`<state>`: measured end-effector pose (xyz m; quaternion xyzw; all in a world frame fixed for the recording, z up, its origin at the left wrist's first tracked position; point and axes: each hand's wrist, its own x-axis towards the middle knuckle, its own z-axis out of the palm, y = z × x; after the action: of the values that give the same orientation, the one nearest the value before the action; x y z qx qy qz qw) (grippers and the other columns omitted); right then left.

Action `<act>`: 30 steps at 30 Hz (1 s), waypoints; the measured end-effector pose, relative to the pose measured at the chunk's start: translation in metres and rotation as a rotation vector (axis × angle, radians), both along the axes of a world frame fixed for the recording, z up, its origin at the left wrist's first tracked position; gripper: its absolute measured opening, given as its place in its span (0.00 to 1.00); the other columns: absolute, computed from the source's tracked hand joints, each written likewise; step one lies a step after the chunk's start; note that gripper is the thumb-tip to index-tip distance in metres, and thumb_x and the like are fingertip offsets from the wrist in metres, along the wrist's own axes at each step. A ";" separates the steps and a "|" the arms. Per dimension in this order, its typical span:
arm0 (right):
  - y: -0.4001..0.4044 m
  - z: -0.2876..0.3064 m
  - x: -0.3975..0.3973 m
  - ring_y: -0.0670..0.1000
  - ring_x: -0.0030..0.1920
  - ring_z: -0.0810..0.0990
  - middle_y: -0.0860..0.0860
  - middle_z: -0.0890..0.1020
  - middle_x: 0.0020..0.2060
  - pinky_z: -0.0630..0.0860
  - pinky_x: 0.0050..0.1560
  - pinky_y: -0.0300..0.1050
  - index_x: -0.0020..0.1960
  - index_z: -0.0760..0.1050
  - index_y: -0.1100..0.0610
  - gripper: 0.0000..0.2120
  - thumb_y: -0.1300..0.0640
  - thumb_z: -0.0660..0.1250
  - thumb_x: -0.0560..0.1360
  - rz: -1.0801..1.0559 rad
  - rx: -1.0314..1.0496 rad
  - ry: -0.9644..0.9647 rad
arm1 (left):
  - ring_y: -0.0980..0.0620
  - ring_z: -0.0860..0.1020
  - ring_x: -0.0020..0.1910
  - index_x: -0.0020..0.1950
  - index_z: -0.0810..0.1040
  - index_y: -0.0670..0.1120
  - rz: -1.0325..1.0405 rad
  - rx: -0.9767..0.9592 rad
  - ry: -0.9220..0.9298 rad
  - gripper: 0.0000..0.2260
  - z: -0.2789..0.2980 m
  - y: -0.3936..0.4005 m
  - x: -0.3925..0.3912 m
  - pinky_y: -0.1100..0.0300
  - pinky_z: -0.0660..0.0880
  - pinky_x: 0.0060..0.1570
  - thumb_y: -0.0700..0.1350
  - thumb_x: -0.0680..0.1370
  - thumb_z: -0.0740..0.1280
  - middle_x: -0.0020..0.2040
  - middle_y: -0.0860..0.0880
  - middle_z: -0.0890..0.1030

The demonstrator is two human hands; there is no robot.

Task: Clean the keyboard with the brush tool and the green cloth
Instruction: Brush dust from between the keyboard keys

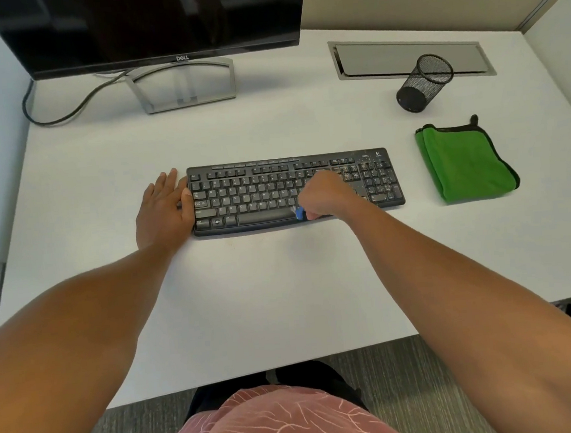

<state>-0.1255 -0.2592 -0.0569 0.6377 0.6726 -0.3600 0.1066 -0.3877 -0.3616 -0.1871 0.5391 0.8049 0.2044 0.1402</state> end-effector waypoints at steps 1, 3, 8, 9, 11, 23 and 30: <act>0.000 0.002 0.002 0.48 0.30 0.74 0.54 0.80 0.34 0.69 0.30 0.37 0.33 0.71 0.58 0.10 0.63 0.61 0.73 0.020 -0.040 -0.011 | 0.52 0.57 0.80 0.78 0.69 0.50 0.003 0.000 0.000 0.21 0.000 0.000 0.000 0.55 0.50 0.79 0.50 0.86 0.51 0.80 0.51 0.63; 0.007 0.012 0.004 0.48 0.30 0.77 0.53 0.81 0.31 0.67 0.29 0.36 0.34 0.72 0.59 0.11 0.64 0.60 0.74 0.000 -0.058 -0.007 | 0.52 0.57 0.80 0.78 0.69 0.50 0.001 0.002 0.006 0.21 0.000 -0.001 0.000 0.55 0.50 0.79 0.50 0.85 0.51 0.80 0.51 0.63; 0.019 0.020 0.007 0.45 0.27 0.73 0.49 0.76 0.28 0.68 0.24 0.32 0.31 0.69 0.57 0.14 0.64 0.62 0.75 -0.085 0.072 0.082 | 0.52 0.56 0.80 0.78 0.68 0.51 -0.002 -0.009 0.002 0.22 0.002 0.000 0.001 0.57 0.49 0.79 0.50 0.85 0.51 0.80 0.51 0.63; 0.015 0.020 0.008 0.47 0.28 0.74 0.51 0.76 0.30 0.70 0.26 0.35 0.33 0.70 0.57 0.12 0.63 0.63 0.75 -0.070 0.045 0.066 | 0.52 0.56 0.80 0.78 0.68 0.51 0.001 -0.007 0.001 0.22 0.002 -0.001 0.001 0.57 0.49 0.79 0.50 0.85 0.51 0.80 0.51 0.63; 0.006 0.015 0.010 0.47 0.25 0.75 0.52 0.78 0.26 0.70 0.27 0.37 0.33 0.71 0.59 0.13 0.63 0.63 0.76 -0.065 -0.066 0.034 | 0.53 0.56 0.80 0.78 0.69 0.50 0.008 0.000 -0.006 0.22 0.004 -0.002 0.002 0.57 0.49 0.79 0.51 0.85 0.51 0.80 0.51 0.63; 0.010 0.009 0.010 0.51 0.32 0.78 0.54 0.78 0.34 0.80 0.35 0.39 0.37 0.71 0.59 0.09 0.66 0.65 0.74 -0.146 -0.122 0.104 | 0.53 0.57 0.80 0.77 0.70 0.51 0.009 -0.007 -0.004 0.25 0.002 -0.001 0.001 0.56 0.51 0.79 0.54 0.83 0.48 0.80 0.51 0.64; 0.022 0.014 0.006 0.52 0.35 0.76 0.53 0.75 0.34 0.79 0.38 0.41 0.36 0.70 0.57 0.10 0.63 0.64 0.75 -0.252 0.092 0.227 | 0.52 0.57 0.80 0.77 0.69 0.51 0.004 -0.009 0.005 0.24 0.003 -0.001 0.001 0.56 0.50 0.79 0.53 0.84 0.49 0.80 0.51 0.64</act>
<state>-0.1193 -0.2376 -0.0429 0.6765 0.6107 -0.4091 -0.0452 -0.3866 -0.3627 -0.1845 0.5372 0.8074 0.1996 0.1402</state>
